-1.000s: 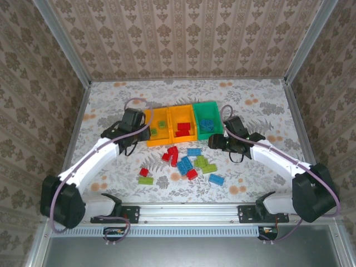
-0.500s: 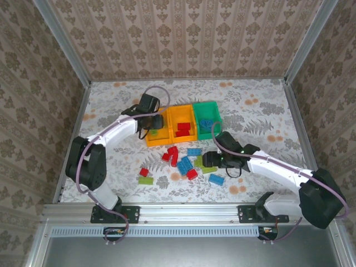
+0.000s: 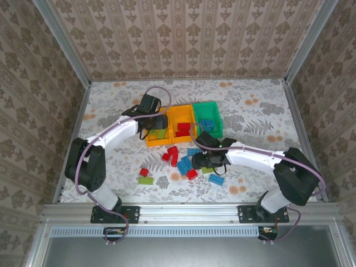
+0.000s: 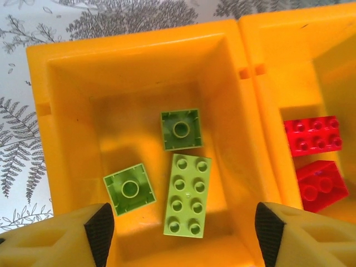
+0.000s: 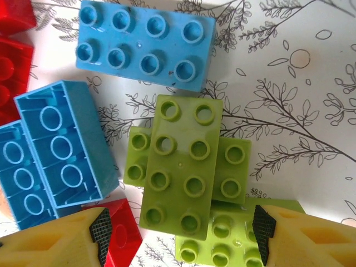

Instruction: Sort the legos into containers by color

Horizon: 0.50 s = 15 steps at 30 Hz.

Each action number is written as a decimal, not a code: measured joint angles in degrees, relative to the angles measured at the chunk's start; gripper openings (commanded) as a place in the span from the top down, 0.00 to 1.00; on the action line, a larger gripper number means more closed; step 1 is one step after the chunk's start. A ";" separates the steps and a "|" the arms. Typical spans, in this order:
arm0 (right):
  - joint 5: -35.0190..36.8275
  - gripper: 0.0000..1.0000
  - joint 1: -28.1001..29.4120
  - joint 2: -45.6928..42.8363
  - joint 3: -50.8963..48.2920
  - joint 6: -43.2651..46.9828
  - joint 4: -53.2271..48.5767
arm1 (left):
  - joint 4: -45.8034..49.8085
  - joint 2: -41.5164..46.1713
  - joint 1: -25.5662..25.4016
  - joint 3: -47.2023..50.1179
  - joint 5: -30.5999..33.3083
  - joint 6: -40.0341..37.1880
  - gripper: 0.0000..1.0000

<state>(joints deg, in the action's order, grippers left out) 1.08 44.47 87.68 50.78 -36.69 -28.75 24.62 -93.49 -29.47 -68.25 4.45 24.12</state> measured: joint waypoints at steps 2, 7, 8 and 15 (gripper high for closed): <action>0.24 0.34 0.22 1.68 1.07 0.02 -0.63 | -0.02 2.34 -0.50 0.87 0.37 0.02 0.23; 0.63 0.48 0.72 4.26 2.40 0.00 -1.68 | -0.02 8.98 -0.72 4.52 1.90 0.09 0.19; 0.66 0.50 0.72 4.33 2.47 0.04 -1.75 | 0.00 9.99 -0.70 5.29 2.16 0.07 0.18; 0.63 0.62 0.81 4.61 3.04 0.04 -2.21 | 0.02 15.43 -0.17 11.21 3.30 0.28 0.16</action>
<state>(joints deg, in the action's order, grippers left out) 1.72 45.28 92.29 53.82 -36.64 -30.96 24.64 -78.06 -29.65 -57.04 7.75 24.40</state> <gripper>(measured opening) 0.392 0.837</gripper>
